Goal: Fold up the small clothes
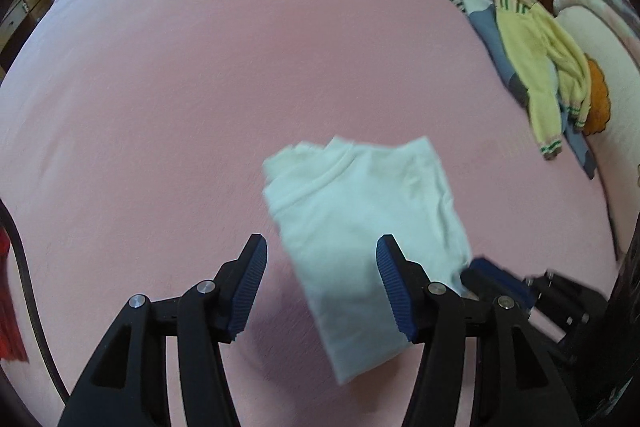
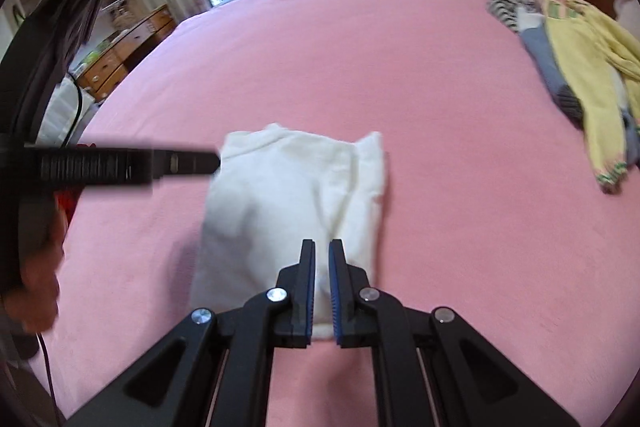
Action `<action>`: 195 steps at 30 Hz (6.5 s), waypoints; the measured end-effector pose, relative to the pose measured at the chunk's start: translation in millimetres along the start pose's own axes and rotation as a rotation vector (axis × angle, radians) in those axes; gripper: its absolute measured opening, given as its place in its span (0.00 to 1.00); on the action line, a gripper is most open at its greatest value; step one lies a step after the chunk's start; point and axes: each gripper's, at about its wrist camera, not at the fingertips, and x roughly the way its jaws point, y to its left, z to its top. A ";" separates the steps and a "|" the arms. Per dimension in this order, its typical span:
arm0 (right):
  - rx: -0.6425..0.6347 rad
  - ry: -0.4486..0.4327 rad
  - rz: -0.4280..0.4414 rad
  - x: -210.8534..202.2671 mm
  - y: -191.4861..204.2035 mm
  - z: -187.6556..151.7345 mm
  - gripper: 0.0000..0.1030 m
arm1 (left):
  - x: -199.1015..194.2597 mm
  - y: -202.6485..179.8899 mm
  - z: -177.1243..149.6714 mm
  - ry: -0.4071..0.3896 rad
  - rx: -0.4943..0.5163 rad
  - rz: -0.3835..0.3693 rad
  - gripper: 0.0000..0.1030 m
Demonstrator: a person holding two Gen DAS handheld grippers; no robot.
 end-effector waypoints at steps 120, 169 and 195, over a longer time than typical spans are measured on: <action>0.025 0.354 0.343 60.7 -39.7 -13.1 0.33 | 86.0 10.5 2.1 0.153 -0.104 -0.293 0.50; -0.311 0.234 0.441 -93.6 167.2 -8.3 0.18 | -188.6 165.5 -119.7 -0.064 -0.286 -0.158 0.14; -0.202 0.081 0.411 89.5 532.4 17.2 0.18 | -213.0 585.6 -118.8 -0.087 -0.081 -0.005 0.14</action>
